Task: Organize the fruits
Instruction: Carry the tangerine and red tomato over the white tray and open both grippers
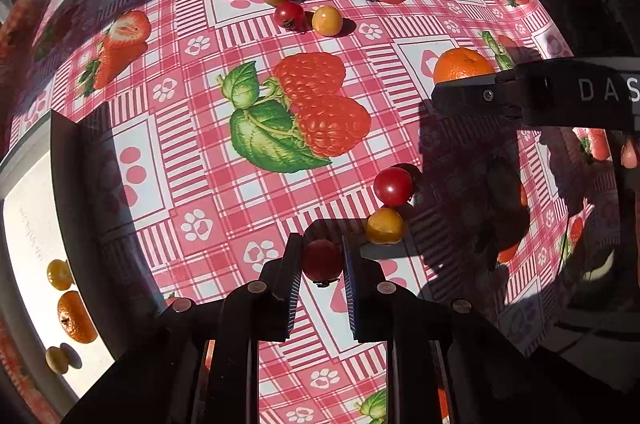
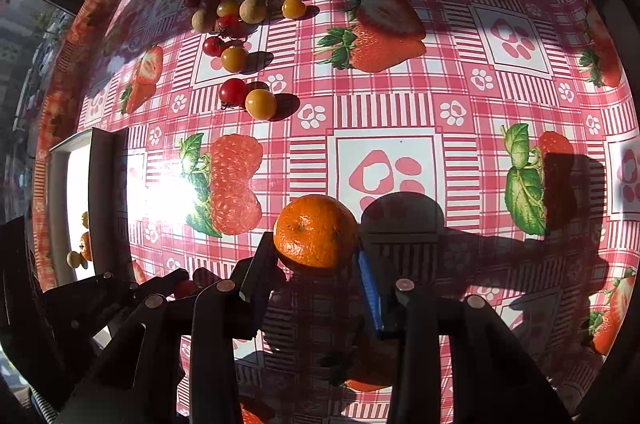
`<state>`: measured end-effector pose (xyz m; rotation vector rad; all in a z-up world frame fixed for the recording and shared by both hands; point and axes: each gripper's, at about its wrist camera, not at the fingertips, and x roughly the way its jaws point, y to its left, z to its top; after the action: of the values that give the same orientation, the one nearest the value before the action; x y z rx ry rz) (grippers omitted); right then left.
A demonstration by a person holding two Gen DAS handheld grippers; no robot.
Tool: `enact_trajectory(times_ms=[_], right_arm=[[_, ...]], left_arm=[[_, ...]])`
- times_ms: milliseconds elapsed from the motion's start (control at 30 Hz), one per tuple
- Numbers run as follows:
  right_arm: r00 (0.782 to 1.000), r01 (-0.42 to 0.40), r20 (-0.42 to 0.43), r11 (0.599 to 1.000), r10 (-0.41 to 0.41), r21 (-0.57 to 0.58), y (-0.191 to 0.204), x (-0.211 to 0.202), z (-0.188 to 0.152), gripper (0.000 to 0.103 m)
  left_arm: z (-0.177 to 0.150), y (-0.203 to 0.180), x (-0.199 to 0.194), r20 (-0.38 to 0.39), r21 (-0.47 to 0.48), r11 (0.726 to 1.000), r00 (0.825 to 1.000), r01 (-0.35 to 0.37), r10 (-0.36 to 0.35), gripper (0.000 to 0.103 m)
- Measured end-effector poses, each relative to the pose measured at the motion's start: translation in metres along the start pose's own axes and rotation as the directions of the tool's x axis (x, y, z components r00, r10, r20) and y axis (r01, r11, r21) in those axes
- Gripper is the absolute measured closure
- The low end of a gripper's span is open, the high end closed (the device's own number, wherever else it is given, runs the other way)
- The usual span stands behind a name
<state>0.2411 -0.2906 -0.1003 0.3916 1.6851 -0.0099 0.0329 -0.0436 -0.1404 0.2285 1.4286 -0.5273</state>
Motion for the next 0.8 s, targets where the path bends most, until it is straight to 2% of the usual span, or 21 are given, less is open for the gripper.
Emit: enact_trajectory(times_ms=[200,467,800], right_arm=[[1.0,-0.013,-0.008,0.999,0.012,-0.052,0.022,-0.007,-0.01,0.061],[0.999,-0.037,-0.019,0.988,0.035,-0.149,0.074,-0.011,-0.017,0.061],[0.998,-0.07,-0.032,0.952,0.063,-0.297,0.163,-0.008,-0.008,0.061]], left_arm=[[-0.006,0.021,-0.025,0.041,-0.031,0.999,0.999,-0.009,0.01,0.082],[-0.037,0.06,-0.053,0.11,-0.107,0.994,0.993,-0.02,0.031,0.082],[-0.066,0.137,-0.082,0.17,-0.276,0.96,0.98,-0.051,0.101,0.082]])
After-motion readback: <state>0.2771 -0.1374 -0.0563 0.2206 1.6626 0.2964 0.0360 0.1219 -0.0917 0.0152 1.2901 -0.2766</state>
